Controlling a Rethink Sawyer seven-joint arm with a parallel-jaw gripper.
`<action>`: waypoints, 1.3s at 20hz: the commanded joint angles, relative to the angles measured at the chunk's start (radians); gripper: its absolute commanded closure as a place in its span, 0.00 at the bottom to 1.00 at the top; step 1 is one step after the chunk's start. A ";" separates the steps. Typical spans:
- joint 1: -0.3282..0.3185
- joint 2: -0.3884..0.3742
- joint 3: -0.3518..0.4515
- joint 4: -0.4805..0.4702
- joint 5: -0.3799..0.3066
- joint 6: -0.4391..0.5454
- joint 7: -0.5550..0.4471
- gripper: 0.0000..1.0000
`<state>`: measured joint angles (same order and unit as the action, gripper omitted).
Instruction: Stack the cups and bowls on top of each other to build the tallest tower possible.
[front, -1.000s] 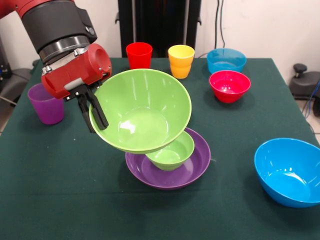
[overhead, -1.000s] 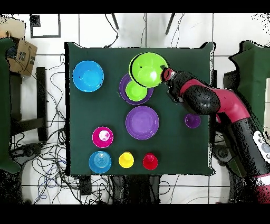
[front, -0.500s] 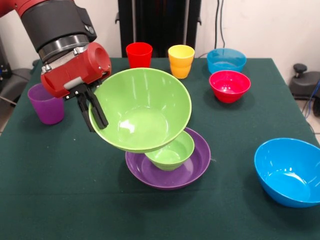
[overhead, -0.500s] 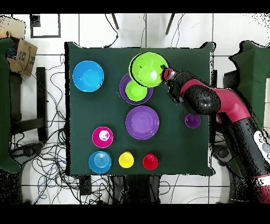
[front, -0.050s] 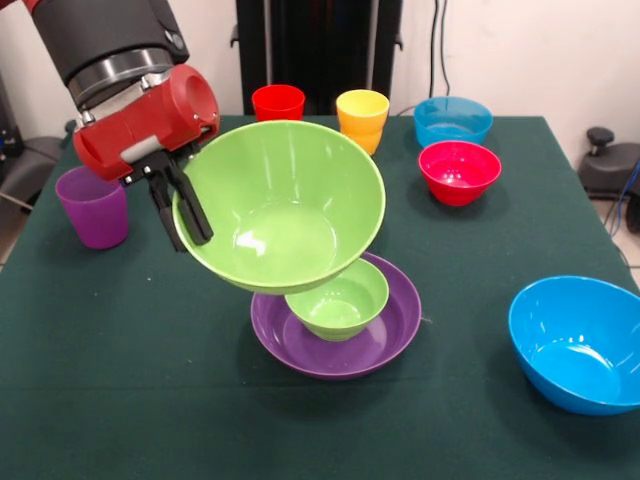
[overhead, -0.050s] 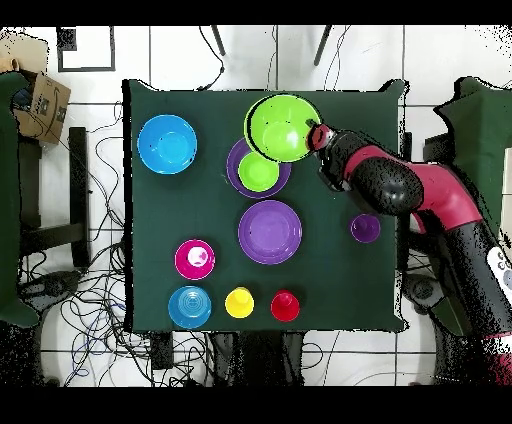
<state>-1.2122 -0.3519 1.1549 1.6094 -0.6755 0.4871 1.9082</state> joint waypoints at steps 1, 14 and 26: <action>0.029 -0.052 -0.006 -0.005 0.003 0.112 -0.226 1.00; 0.069 -0.049 -0.050 0.020 -0.046 0.021 -0.153 1.00; 0.151 -0.112 -0.204 0.140 -0.204 -0.217 0.038 1.00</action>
<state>-1.1278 -0.4351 1.0892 1.6559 -0.7702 0.3551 1.9082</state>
